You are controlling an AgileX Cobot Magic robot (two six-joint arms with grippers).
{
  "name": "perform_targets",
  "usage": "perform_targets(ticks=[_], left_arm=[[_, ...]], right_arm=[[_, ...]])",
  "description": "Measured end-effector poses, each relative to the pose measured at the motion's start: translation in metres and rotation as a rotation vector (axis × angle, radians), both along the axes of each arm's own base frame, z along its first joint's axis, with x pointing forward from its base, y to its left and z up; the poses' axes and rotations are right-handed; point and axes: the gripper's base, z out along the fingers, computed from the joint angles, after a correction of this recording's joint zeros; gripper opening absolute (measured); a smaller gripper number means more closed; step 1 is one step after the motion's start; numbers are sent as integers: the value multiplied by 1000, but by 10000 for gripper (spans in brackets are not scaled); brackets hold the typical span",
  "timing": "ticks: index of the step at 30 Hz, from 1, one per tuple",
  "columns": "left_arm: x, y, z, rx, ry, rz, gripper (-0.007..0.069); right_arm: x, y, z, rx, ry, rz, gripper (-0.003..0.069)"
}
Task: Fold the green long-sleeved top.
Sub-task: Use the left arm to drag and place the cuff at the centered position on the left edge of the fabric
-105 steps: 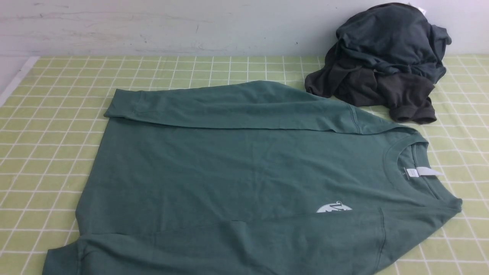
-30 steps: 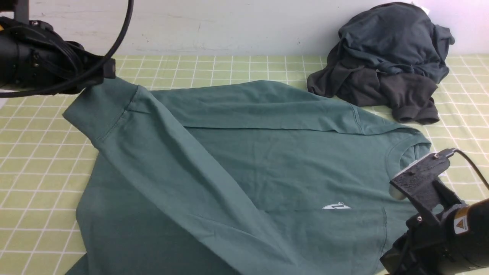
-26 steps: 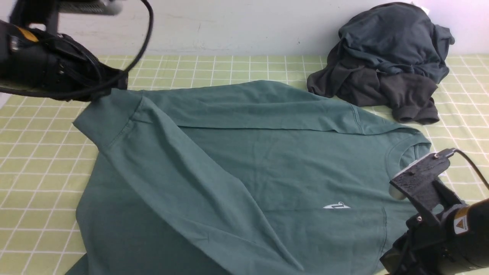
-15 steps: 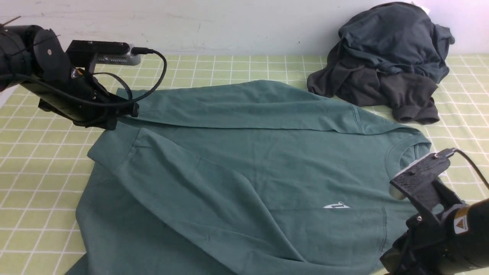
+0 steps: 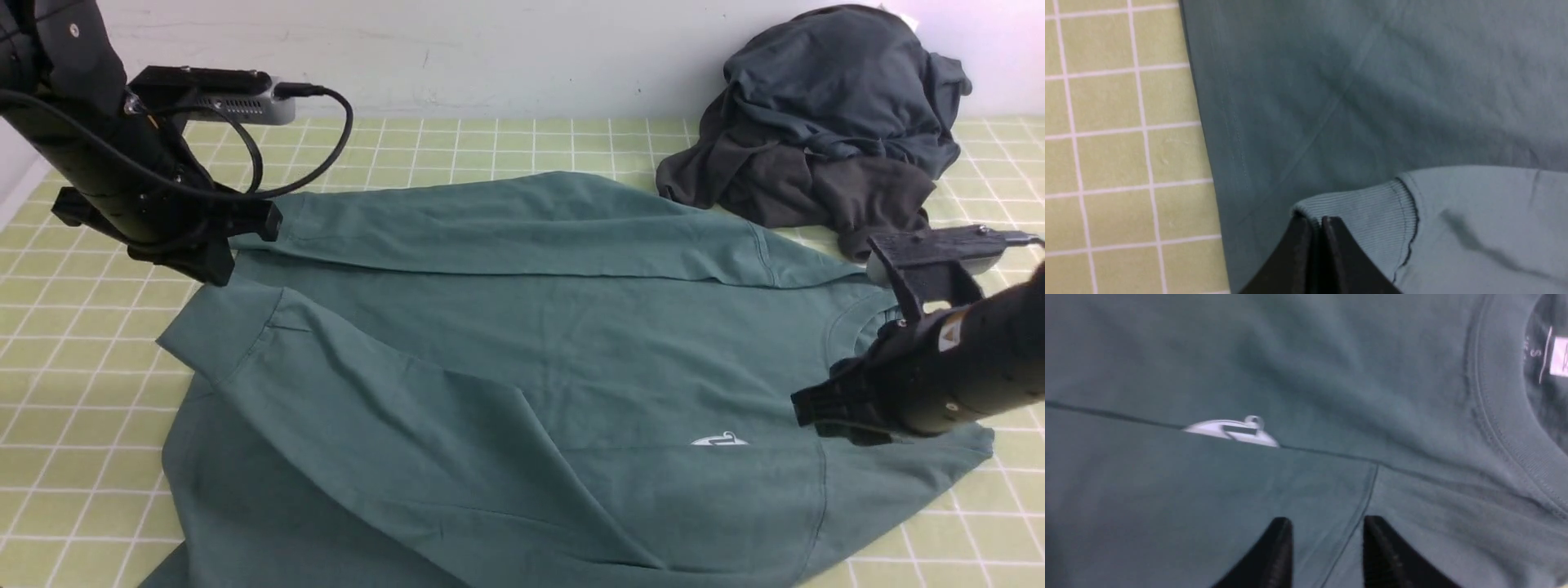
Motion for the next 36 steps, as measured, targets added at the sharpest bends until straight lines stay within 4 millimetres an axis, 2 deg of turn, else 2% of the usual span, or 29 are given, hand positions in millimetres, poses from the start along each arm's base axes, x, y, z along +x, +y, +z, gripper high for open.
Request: perform_targets(ticks=[1,3,6,9,10,13,15,18,19,21,23,24,26,32,36], left_arm=[[0,0,0,0,2,0,6],[-1,0,-2,4,7,-9,6],[-1,0,-2,2,7,-9,6],[-1,0,-2,0,7,-9,6],[-1,-1,-2,-3,4,-8,6],[0,-1,-2,-10,0,-7,6],[0,-1,-1,-14,-7,-6,6],[1,-1,-1,-14,-15,-7,6],[1,-1,-1,-14,-15,-7,6],[1,-1,-1,-14,-17,-8,6],[1,-1,-1,-14,-20,-7,6],[2,-1,-1,-14,-25,-7,6],[4,-1,0,-14,-48,-5,6],[16,-1,-3,-12,-146,4,6],[27,-1,-18,-7,-154,8,6]], right_arm=[[1,0,-2,-1,6,-2,285],[12,2,-23,-15,75,-14,363],[21,4,-43,-29,129,-23,388],[25,5,-57,-45,174,-22,363],[28,5,-57,-46,174,-23,308],[29,4,-57,-59,170,-15,202],[31,3,-55,-71,151,-3,62],[30,2,-49,-85,124,9,6],[30,2,-47,-88,117,12,2],[27,-1,-29,-99,63,11,-4],[26,-2,-23,-104,48,9,-4],[22,-5,-11,-112,25,3,-4],[17,-7,0,-118,8,-10,-4],[12,-11,6,-145,22,-20,-4],[11,-12,6,-147,24,-29,-4]])
